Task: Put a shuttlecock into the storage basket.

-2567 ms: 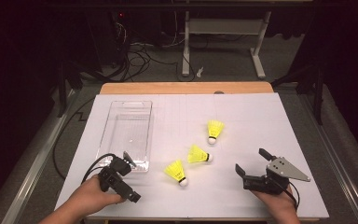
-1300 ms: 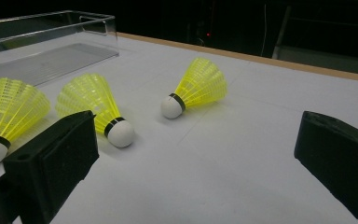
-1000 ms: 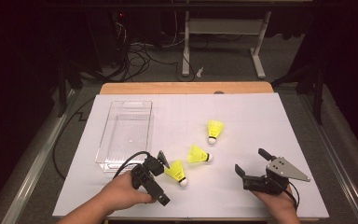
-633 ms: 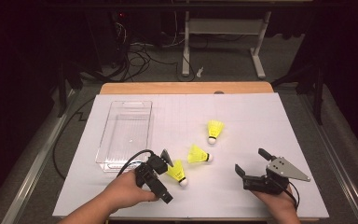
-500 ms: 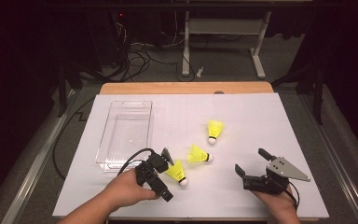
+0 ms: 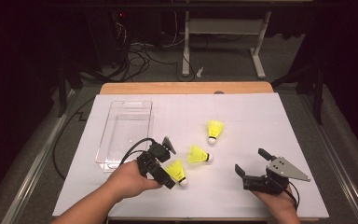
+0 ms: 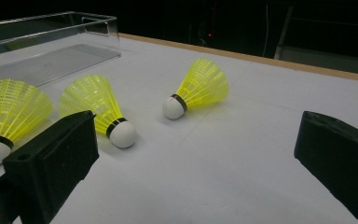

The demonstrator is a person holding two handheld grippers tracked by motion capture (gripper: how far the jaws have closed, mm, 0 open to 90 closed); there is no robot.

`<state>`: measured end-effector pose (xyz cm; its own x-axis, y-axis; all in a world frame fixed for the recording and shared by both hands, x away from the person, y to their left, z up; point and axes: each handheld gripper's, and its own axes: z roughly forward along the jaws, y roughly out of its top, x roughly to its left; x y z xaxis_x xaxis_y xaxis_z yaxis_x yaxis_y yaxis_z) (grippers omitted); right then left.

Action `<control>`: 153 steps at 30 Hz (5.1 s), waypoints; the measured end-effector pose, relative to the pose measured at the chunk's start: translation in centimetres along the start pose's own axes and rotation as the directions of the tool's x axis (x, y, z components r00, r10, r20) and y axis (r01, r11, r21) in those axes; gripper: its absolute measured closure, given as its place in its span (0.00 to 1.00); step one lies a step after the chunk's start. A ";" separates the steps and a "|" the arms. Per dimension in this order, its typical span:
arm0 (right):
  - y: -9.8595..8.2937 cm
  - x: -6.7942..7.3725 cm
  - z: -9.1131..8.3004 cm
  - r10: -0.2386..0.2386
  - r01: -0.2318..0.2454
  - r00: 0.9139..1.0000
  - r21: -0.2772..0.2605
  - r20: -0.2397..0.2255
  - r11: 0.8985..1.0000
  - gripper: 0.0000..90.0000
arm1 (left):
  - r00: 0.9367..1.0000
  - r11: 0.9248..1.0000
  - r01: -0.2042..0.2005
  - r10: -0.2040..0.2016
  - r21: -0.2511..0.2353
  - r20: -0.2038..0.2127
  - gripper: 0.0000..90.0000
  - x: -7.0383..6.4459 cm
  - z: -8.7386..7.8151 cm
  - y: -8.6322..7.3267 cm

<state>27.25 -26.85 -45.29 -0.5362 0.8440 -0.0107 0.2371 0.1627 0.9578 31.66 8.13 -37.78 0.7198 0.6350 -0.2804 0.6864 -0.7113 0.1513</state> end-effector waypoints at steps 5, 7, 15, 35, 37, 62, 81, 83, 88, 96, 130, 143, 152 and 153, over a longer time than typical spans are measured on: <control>0.0 0.0 0.0 0.001 -0.001 1.000 0.001 -0.001 1.000 0.00 | 1.000 1.000 0.007 -0.007 -0.002 -0.008 0.34 0.3 -0.4 0.5; 0.0 0.0 0.0 0.001 -0.001 1.000 0.000 -0.001 1.000 0.00 | 1.000 1.000 0.014 -0.014 -0.003 -0.021 0.34 0.4 -0.6 0.8; 0.0 0.0 0.0 0.002 -0.002 1.000 0.001 -0.002 1.000 0.00 | 0.999 1.000 0.029 -0.029 0.001 -0.019 0.36 0.9 -0.8 1.6; 0.0 -0.1 0.0 0.005 -0.005 1.000 0.003 -0.004 1.000 0.00 | 0.999 1.000 0.008 -0.008 0.001 -0.034 0.45 1.8 0.2 3.7; 0.0 -0.1 0.0 0.004 -0.004 1.000 0.003 -0.004 1.000 0.00 | 0.999 1.000 0.006 -0.006 0.003 -0.035 0.45 1.8 0.3 3.7; -0.1 0.0 0.1 -0.003 0.003 1.000 0.008 -0.005 1.000 0.00 | 1.000 1.000 0.007 -0.007 0.007 -0.004 0.70 2.5 2.2 3.7; -0.1 0.0 0.2 -0.006 0.006 1.000 0.011 -0.003 1.000 0.00 | 0.999 1.000 -0.026 0.026 0.006 0.029 0.98 2.8 1.9 3.5; -0.1 0.0 0.2 -0.003 0.003 1.000 0.013 -0.003 1.000 0.00 | 0.999 1.000 -0.025 0.025 0.005 0.030 0.99 2.8 1.9 3.5; -0.1 0.0 0.2 -0.004 0.004 1.000 0.012 -0.003 1.000 0.00 | 0.999 1.000 -0.030 0.030 -0.003 0.035 0.99 2.7 1.8 3.4; -0.1 0.0 0.2 -0.003 0.003 1.000 0.013 -0.002 1.000 0.00 | 0.998 1.000 -0.027 0.027 -0.009 0.048 0.99 2.7 1.6 3.4; -0.1 0.1 0.3 -0.008 0.008 1.000 0.018 -0.003 1.000 0.00 | 0.995 0.998 -0.050 0.054 -0.049 0.082 1.00 1.4 -0.4 3.4; -0.1 0.1 0.3 -0.007 0.007 1.000 0.017 -0.005 1.000 0.00 | 0.997 0.998 -0.033 0.036 -0.058 0.062 0.99 1.8 -2.4 3.1; -0.1 0.2 0.3 -0.007 0.007 1.000 0.020 -0.003 1.000 0.00 | 0.999 0.998 -0.022 0.024 -0.053 0.036 0.99 1.9 -4.0 2.8; -0.1 0.2 0.3 -0.007 0.007 1.000 0.020 -0.003 1.000 0.00 | 0.999 0.998 -0.022 0.024 -0.053 0.036 0.99 1.9 -4.0 2.8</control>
<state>27.37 -26.58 -45.52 -0.5401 0.8414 -0.0169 0.2493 0.1791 0.9517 35.35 8.58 -34.08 0.7317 0.6067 -0.3109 0.6751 -0.7080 0.2073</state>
